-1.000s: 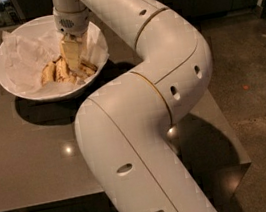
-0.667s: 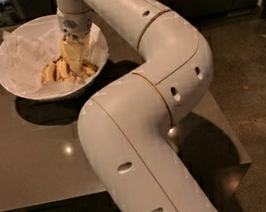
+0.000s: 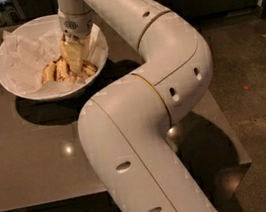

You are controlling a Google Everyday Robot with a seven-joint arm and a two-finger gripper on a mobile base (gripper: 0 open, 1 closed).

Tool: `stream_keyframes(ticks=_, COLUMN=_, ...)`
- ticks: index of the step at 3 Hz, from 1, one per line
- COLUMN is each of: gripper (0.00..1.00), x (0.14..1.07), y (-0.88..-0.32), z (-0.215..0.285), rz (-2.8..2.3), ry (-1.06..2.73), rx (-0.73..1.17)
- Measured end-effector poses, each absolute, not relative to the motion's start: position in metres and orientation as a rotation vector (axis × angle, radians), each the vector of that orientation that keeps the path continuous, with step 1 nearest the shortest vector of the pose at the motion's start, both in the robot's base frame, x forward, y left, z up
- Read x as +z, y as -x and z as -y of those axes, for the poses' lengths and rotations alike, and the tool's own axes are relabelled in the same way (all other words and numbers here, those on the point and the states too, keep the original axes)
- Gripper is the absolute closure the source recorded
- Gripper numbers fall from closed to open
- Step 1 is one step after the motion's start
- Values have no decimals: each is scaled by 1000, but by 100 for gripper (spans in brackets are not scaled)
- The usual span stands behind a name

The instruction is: Pick banana from white bowl

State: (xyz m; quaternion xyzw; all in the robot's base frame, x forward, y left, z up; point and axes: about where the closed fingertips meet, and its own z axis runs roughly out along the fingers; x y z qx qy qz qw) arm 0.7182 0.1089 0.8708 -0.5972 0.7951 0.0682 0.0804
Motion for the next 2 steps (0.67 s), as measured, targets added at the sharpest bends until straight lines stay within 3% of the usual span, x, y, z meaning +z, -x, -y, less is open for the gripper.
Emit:
stream_keyframes(ticks=1, gripper=46, x=871, y=-718, z=-109, rz=-2377, ry=1786, rx=204)
stream_keyframes(ticks=2, gripper=65, x=871, y=-718, z=-109, rz=-2377, ry=1786, rx=205)
